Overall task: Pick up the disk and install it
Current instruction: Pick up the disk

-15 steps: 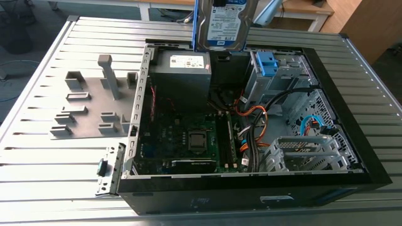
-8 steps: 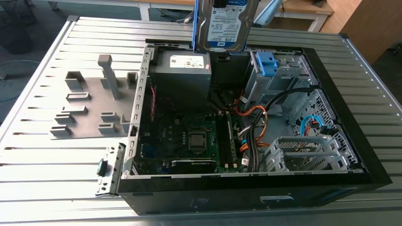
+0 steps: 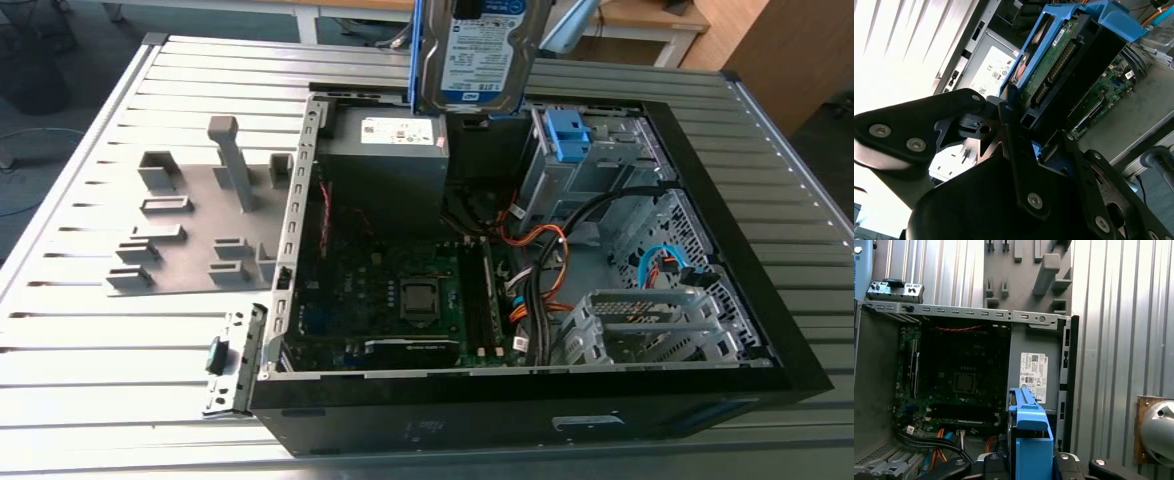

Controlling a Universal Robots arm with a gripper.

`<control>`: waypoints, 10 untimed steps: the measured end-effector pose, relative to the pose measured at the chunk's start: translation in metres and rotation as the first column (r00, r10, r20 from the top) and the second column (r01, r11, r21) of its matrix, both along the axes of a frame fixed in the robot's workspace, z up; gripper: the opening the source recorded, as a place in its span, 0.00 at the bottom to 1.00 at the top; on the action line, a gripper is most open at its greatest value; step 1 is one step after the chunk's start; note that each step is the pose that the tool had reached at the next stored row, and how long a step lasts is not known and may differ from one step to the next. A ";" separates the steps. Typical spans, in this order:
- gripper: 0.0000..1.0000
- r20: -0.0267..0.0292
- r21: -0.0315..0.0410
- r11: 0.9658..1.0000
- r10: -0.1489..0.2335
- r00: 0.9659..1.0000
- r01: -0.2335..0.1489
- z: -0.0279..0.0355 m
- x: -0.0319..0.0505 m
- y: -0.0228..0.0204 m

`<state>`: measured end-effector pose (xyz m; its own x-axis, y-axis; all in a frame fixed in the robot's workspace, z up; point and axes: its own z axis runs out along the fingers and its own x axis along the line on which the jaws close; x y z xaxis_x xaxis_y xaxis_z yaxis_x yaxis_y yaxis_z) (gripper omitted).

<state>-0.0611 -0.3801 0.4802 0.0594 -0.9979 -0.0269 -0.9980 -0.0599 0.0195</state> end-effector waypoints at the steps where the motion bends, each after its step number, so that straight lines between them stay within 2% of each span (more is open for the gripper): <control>1: 0.37 0.000 0.000 1.000 0.000 1.000 0.000 0.0000 0.0000 -0.0005; 10: 0.37 0.000 0.000 1.000 0.000 1.000 0.000 0.0000 0.0003 -0.0053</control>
